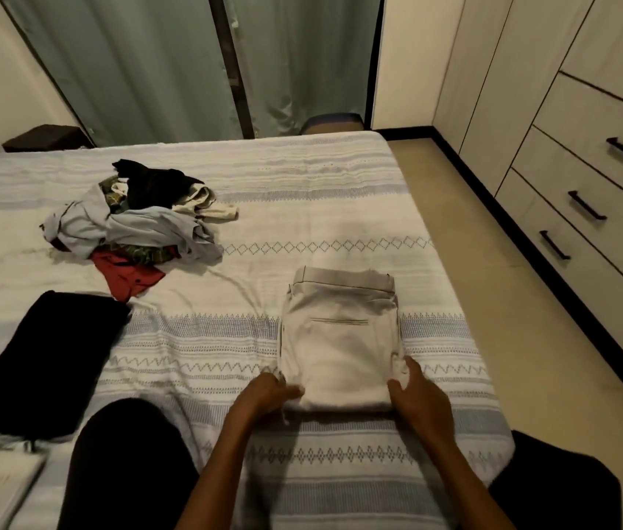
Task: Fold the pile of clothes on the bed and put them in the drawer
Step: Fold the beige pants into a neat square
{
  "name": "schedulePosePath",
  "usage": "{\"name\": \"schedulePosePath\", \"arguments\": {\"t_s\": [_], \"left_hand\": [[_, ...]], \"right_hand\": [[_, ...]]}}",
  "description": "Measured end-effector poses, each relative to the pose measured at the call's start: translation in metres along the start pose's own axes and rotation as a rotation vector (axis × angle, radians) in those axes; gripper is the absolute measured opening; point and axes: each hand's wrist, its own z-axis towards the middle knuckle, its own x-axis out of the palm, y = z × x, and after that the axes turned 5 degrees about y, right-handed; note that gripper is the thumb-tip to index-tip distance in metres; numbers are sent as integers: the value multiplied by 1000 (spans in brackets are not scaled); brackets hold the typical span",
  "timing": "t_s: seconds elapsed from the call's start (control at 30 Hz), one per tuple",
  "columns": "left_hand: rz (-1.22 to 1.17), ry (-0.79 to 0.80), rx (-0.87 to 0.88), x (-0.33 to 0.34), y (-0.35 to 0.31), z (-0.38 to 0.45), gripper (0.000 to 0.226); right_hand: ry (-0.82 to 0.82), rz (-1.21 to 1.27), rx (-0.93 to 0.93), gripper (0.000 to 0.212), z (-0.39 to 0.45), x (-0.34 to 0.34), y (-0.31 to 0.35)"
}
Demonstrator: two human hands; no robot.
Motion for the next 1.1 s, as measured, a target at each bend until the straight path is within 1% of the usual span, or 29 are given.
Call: {"name": "schedulePosePath", "arguments": {"t_s": [0.03, 0.07, 0.1, 0.13, 0.2, 0.23, 0.27, 0.3, 0.37, 0.43, 0.53, 0.6, 0.67, 0.73, 0.77, 0.9, 0.97, 1.03, 1.1], "left_hand": [[18, -95, -16, 0, -2, 0, 65], [37, -244, -26, -1, -6, -1, 84], [51, -395, 3, -2, -16, -4, 90], [71, -509, 77, -2, -29, -3, 82], [126, -628, 340, -1, -61, 0, 54], [190, -641, 453, 0, -79, 3, 46], [275, -644, 541, 2, -89, 15, 45], [371, -630, 580, 4, -96, 28, 48], [512, -572, 569, 9, -99, 56, 56], [595, -564, 570, 8, -97, 82, 60], [695, -530, 562, -3, -92, 112, 65], [694, -463, 480, -8, -82, 130, 70], [600, -437, 414, -7, -69, 143, 71], [472, -412, 385, -3, -59, 149, 71], [443, -417, 383, 0, -56, 149, 71], [431, -417, 374, 0, -57, 151, 73], [438, -405, 362, -1, -61, 149, 71], [466, -400, 345, -4, -66, 147, 67], [569, -503, 331, -3, -69, 138, 62]], "right_hand": [[-37, -49, -6, 65, 2, -1, 1], [-70, -99, -21, 69, 7, -1, 4], [-119, -124, -56, 71, 14, -3, 12], [-163, -119, -119, 72, 23, -2, 20], [-228, -119, -273, 73, 42, -1, 42], [-235, -140, -345, 75, 53, 2, 54], [-223, -171, -411, 76, 62, 6, 67], [-193, -209, -467, 74, 70, 10, 79], [-158, -298, -531, 69, 90, 20, 96], [-149, -343, -504, 68, 110, 25, 99], [-164, -389, -427, 76, 137, 24, 88], [-126, -434, -410, 80, 158, 23, 81], [-61, -463, -447, 81, 178, 26, 77], [-28, -470, -514, 81, 192, 31, 72], [-37, -467, -537, 81, 195, 33, 70], [-7, -392, -554, 76, 202, 35, 67], [-38, -414, -545, 74, 205, 35, 67], [-114, -435, -512, 70, 199, 32, 73], [-214, -405, -495, 63, 176, 31, 83]]}}
